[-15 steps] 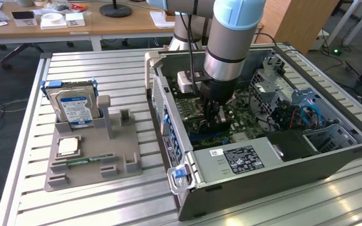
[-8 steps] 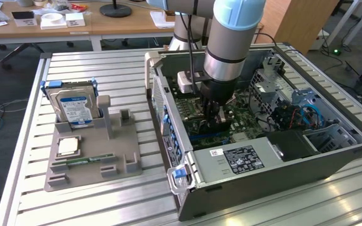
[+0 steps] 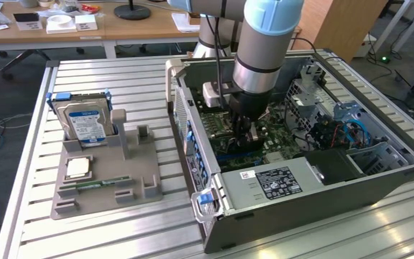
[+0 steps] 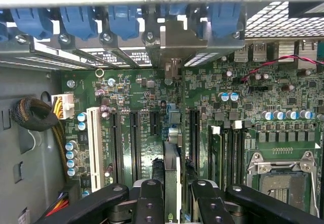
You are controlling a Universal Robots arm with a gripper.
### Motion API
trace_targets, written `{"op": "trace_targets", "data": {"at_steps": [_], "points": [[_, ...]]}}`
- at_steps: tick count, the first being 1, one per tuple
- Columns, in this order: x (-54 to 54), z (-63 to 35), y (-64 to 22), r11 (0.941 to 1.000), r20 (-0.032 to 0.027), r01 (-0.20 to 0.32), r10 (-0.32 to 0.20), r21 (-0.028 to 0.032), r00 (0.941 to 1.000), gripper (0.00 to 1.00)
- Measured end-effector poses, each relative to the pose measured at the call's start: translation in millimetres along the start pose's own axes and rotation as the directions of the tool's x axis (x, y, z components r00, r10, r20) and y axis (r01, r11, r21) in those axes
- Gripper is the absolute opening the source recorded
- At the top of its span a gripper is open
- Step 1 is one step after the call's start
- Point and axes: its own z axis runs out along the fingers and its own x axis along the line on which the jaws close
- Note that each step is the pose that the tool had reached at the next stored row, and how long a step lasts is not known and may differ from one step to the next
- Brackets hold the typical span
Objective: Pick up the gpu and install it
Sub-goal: 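Insert the gpu into the slot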
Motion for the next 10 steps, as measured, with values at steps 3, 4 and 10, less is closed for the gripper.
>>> {"op": "trace_targets", "data": {"at_steps": [3,4,10], "points": [[0.3,0.1,0.0,1.0000,0.0001,0.000,0.000,-0.0001,1.0000,0.26],[0.3,0.1,0.0,1.0000,0.0001,0.000,0.000,-0.0001,1.0000,0.26],[0.9,1.1,0.0,1.0000,0.0001,0.000,0.000,-0.0002,1.0000,0.26]]}}
